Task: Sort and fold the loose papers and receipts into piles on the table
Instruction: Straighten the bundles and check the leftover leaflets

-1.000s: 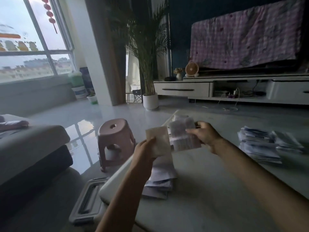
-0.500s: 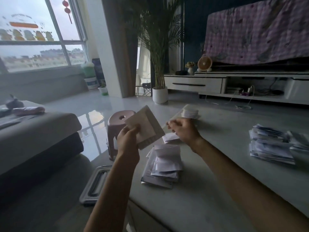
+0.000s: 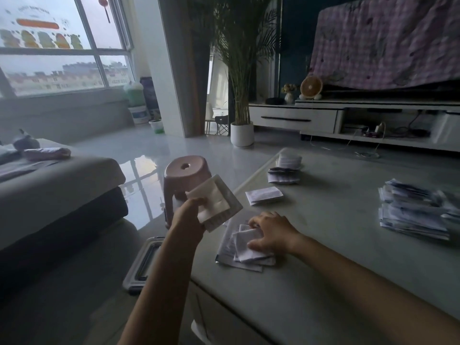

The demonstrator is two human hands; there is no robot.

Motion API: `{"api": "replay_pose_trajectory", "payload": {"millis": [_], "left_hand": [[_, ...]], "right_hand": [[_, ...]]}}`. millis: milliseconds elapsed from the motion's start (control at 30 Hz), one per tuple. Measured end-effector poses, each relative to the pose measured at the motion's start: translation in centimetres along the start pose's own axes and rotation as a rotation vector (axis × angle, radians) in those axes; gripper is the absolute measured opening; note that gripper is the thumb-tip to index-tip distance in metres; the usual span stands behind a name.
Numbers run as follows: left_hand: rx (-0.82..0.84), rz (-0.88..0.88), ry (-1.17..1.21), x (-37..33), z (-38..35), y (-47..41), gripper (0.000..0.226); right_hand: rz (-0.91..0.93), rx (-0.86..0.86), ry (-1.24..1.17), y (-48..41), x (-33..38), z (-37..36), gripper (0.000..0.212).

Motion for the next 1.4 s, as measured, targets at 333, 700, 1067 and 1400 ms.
{"api": "replay_pose_trajectory", "payload": {"millis": [333, 700, 1067, 1400], "left_hand": [[-0.002, 0.068, -0.071, 0.8, -0.1, 1.0, 0.017], [-0.031, -0.064, -0.197, 0.8, -1.5, 1.5, 0.015], [0.156, -0.088, -0.092, 2.9, -6.6, 2.1, 0.017], [0.18, -0.114, -0.144, 3.6, -6.5, 1.7, 0.025]], "right_hand": [[-0.055, 0.135, -0.272, 0.5, -0.8, -0.6, 0.041], [-0.16, -0.539, -1.015, 1.2, -5.7, 6.8, 0.026], [-0.103, -0.644, -0.961, 0.9, -2.6, 6.6, 0.029], [-0.068, -0.657, -1.013, 1.9, -3.4, 7.0, 0.028]]}}
Point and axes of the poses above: each hand's wrist, its own y-axis away from the middle knuckle, its own z-axis out of the back of the hand, x = y × z, the point moved 7 cm from there along -y, towards the middle knuckle, and after that the axes turned 6 degrees about z, right-handed, at the moved point
